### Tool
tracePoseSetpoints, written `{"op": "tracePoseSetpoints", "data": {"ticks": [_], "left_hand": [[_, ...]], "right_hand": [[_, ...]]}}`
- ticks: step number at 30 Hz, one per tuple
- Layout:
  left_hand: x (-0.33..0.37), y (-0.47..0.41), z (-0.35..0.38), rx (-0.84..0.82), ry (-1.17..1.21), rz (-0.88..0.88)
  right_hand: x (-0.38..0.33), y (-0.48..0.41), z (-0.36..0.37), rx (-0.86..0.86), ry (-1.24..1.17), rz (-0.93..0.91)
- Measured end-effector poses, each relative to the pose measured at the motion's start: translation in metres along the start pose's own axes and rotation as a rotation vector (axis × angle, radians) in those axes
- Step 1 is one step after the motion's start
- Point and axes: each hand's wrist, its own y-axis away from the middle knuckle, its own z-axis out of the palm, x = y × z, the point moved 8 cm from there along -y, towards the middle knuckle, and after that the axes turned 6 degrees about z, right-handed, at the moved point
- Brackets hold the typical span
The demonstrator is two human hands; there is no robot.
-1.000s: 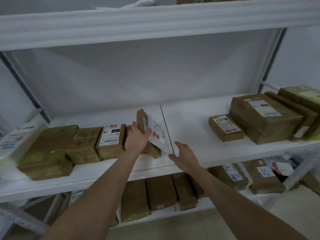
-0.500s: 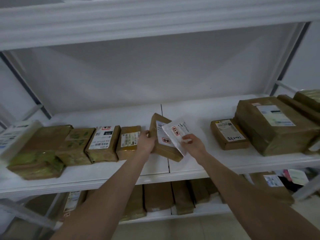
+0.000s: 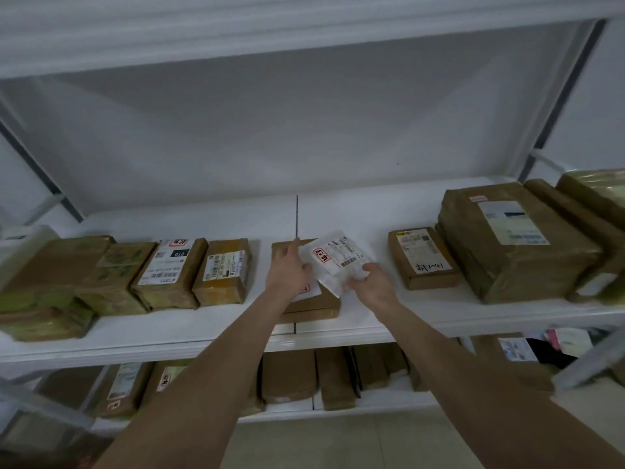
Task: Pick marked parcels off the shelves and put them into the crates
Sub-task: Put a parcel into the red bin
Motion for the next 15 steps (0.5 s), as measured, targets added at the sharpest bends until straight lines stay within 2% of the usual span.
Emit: {"op": "tracePoseSetpoints", "data": {"ticks": [5, 8, 13, 15], "left_hand": [[-0.001, -0.021, 0.013, -0.048, 0.068, -0.055], [0.003, -0.016, 0.013, -0.026, 0.095, -0.067], [-0.007, 0.003, 0.027, 0.0, 0.44, -0.208], [-0.01, 0.009, 0.032, -0.008, 0.547, -0.234]], "right_hand": [[0.012, -0.007, 0.006, -0.085, -0.247, 0.139], [0.015, -0.009, 0.002, -0.079, -0.254, 0.155], [0.021, -0.011, -0.023, 0.023, -0.213, 0.177], [0.024, -0.008, -0.03, 0.025, -0.325, 0.223]]}}
